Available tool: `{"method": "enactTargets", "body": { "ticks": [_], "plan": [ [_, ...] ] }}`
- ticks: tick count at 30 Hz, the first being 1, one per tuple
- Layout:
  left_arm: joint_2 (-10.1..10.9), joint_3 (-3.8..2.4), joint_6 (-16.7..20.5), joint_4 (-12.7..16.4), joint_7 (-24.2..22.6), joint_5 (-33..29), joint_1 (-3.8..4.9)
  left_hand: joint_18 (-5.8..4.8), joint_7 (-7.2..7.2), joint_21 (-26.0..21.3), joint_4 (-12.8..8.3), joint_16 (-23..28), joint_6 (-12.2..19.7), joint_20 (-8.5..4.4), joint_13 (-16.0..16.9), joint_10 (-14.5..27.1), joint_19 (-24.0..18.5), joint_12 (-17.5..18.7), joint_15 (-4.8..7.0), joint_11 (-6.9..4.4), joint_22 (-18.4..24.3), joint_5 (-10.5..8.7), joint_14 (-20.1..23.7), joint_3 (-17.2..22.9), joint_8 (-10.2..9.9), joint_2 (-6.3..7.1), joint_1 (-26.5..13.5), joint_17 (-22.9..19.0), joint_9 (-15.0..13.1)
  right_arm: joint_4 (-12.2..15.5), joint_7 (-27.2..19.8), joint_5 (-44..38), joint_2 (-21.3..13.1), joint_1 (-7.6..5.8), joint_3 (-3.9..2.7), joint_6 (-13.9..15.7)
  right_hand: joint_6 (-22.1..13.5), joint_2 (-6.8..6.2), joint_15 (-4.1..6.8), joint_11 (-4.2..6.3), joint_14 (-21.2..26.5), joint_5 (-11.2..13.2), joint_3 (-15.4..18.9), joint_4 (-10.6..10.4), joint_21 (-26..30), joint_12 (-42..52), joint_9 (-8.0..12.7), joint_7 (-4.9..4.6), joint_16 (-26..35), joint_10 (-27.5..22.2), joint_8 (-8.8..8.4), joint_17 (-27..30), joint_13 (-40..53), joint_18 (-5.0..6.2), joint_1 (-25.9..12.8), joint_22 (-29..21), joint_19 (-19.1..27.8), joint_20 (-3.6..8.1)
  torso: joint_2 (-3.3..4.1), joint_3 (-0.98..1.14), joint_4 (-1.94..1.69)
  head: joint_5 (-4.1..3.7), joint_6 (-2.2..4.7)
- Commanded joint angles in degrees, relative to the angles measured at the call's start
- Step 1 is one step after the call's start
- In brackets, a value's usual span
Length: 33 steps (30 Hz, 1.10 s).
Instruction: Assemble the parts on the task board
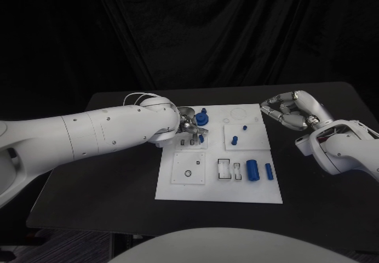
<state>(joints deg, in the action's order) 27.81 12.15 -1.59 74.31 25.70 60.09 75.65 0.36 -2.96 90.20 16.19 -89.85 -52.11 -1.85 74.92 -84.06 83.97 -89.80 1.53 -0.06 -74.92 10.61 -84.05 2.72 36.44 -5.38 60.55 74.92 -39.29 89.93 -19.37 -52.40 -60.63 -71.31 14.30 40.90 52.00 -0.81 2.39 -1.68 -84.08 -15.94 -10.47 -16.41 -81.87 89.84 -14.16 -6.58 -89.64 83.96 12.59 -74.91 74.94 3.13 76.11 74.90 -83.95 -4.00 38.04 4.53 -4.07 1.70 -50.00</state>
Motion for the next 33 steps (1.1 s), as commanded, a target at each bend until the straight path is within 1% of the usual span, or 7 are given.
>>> {"method": "enactTargets", "body": {
  "ticks": [1, 6, 8, 12, 23, 26, 33],
  "plan": [
    [-0.27, -0.05, -0.34, -0.17, -1.35, 0.09, -0.22, -0.36, 0.05, -0.20, -0.27, -0.15, 0.25, -0.31, 15.08, -5.94, 6.03, -0.20, 0.45, -0.19, -15.08, 0.31, -5.95, 0.15, -0.27, 0.14, 0.54, 15.08, -0.05, -0.03, 1.17, 0.00, 0.04, 0.11, -0.04, -0.54, -0.28, 0.20, -0.50, -0.32, -5.92, -0.20, -0.44, 0.06, 0.39, 0.16, -0.09, 0.03, -0.36, 6.04, 0.28, -15.09, 15.06, -1.00, 0.64, 12.28, -2.12, -0.26, 0.02, -0.03, 0.08, 0.14, 0.00],
    [-0.50, -0.05, -0.51, -0.47, -1.50, 0.09, -0.45, -0.36, 0.04, -0.20, -0.30, -0.15, 0.24, -0.31, 15.08, -5.94, 6.03, -0.20, 0.45, -0.19, -15.08, 0.39, -5.95, 0.19, -0.43, 0.12, 0.65, 15.08, -0.05, -0.03, 1.16, 0.00, 0.09, 0.11, -0.04, -0.65, -0.29, 0.23, -0.51, -0.33, -5.92, -0.27, -0.50, 0.09, 0.37, 0.16, -0.11, 0.03, -0.36, 6.04, 0.34, -15.09, 15.06, -1.00, 0.82, 12.29, -2.13, -0.27, -0.02, -0.04, -0.03, -0.08, 0.00],
    [-0.56, -0.05, -0.39, -0.52, -1.67, 0.09, -0.52, -0.36, 0.04, -0.20, -0.33, -0.15, 0.24, -0.32, 15.08, -5.94, 6.03, -0.20, 0.45, -0.19, -15.08, 0.43, -5.95, 0.21, -0.53, 0.12, 0.72, 15.08, -0.05, -0.03, 1.16, 0.00, 0.11, 0.11, -0.04, -0.68, -0.30, 0.24, -0.51, -0.33, -5.92, -0.34, -0.54, 0.11, 0.36, 0.16, -0.12, 0.03, -0.36, 6.04, 0.39, -15.09, 15.06, -1.01, 0.95, 12.29, -2.14, -0.28, -0.01, -0.03, 0.01, -0.11, 0.00],
    [-0.75, -0.05, -0.61, -0.68, -1.76, 0.09, -0.63, -0.36, 0.03, -0.20, -0.36, -0.15, 0.24, -0.32, 15.08, -5.94, 6.03, -0.20, 0.45, -0.18, -15.08, 0.49, -5.95, 0.24, -0.65, 0.11, 0.81, 15.08, -0.05, -0.12, 1.23, 0.00, 0.20, 0.11, -0.04, -0.79, -0.31, 0.26, -0.52, -0.33, -5.92, -0.41, -0.58, 0.11, 0.37, 0.16, -0.13, 0.03, -0.36, 6.04, 0.44, -15.09, 15.06, -1.00, 1.04, 12.29, -2.13, -0.29, 0.01, 0.00, 0.02, -0.07, 0.00],
    [-0.95, -0.05, -1.16, -0.94, -1.71, 0.09, -0.80, -0.36, 0.01, -0.20, -0.59, -0.15, 0.17, -0.33, 15.08, -5.94, 6.03, -0.20, 0.46, -0.18, -15.08, 0.71, -5.95, 0.38, -1.20, 0.16, 1.30, 15.08, -0.07, -0.28, 1.45, 0.00, 0.44, 0.12, -0.04, -1.07, -0.34, 0.26, -0.52, -0.33, -5.92, -0.53, -0.62, 0.14, 0.45, 0.16, -0.15, 0.02, -0.36, 6.04, 0.49, -15.09, 15.06, -0.98, 1.20, 12.26, -2.09, -0.30, 0.00, -0.08, -0.01, 0.02, 0.00],
    [-0.97, -0.05, -1.25, -0.95, -1.73, 0.09, -0.83, -0.36, -0.01, -0.20, -0.79, -0.15, 0.16, -0.33, 15.08, -5.94, 6.03, -0.20, 0.46, -0.18, -15.08, 0.86, -5.95, 0.52, -1.56, 0.18, 1.68, 15.08, -0.09, -0.31, 1.55, 0.00, 0.50, 0.12, -0.04, -1.14, -0.37, 0.25, -0.52, -0.34, -5.92, -0.59, -0.64, 0.15, 0.47, 0.16, -0.15, 0.01, -0.36, 6.04, 0.51, -15.09, 15.06, -0.98, 1.28, 12.25, -2.09, -0.30, -0.03, -0.04, -0.02, 0.02, 0.00],
    [-1.01, -0.05, -1.72, -1.05, -1.48, 0.09, -0.90, -0.36, -0.04, -0.20, -1.18, -0.15, 0.13, -0.34, 15.08, -5.94, 6.03, -0.20, 0.47, -0.16, -15.08, 1.08, -5.95, 0.82, -2.19, 0.19, 2.35, 15.08, -0.15, -0.47, 1.75, 0.00, 0.69, 0.13, -0.04, -1.38, -0.64, 0.15, -0.56, -0.38, -5.92, -1.91, -0.94, 0.27, 0.54, 0.16, -0.25, -0.03, -0.36, 6.04, 0.91, -15.09, 15.06, -0.96, 2.41, 12.23, -2.06, -0.35, -0.03, -0.06, -0.07, 0.00, 0.00]
  ]
}}
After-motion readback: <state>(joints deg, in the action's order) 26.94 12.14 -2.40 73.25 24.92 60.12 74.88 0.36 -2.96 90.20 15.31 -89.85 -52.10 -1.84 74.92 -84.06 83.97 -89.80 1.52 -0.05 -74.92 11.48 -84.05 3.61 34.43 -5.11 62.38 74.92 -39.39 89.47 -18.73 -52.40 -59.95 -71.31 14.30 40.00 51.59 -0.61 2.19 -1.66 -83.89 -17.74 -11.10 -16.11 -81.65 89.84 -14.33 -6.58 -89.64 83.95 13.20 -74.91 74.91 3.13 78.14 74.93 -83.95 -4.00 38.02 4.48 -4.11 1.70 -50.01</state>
